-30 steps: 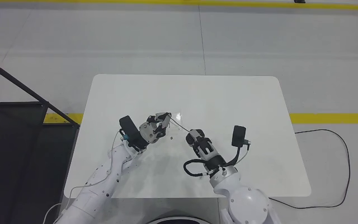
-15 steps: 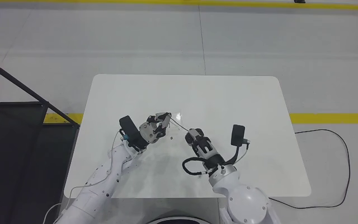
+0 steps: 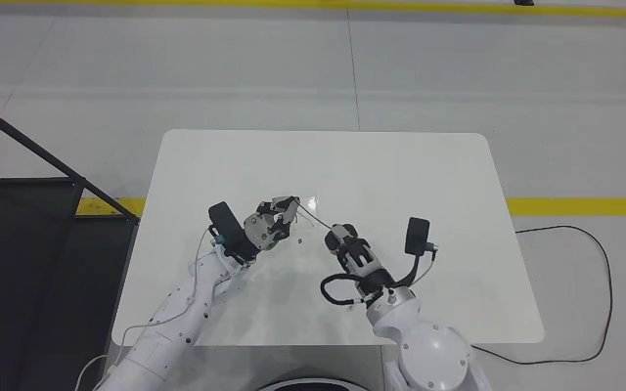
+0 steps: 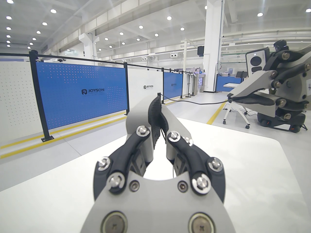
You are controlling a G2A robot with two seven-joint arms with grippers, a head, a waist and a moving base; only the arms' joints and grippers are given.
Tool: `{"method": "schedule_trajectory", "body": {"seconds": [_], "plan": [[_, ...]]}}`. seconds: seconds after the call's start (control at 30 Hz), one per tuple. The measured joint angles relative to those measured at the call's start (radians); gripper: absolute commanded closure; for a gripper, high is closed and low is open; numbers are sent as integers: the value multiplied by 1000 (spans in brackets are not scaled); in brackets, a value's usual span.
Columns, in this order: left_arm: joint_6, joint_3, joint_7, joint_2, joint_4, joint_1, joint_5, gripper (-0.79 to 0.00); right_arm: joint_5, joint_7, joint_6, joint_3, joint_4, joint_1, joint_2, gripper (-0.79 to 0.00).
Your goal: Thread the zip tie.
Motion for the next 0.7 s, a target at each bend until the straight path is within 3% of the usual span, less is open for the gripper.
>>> {"method": "schedule_trajectory", "body": {"seconds": [0.7], "plan": [[0, 0, 0, 0, 0, 0, 0, 0, -8, 4, 25, -11, 4, 21, -4, 0]]}}
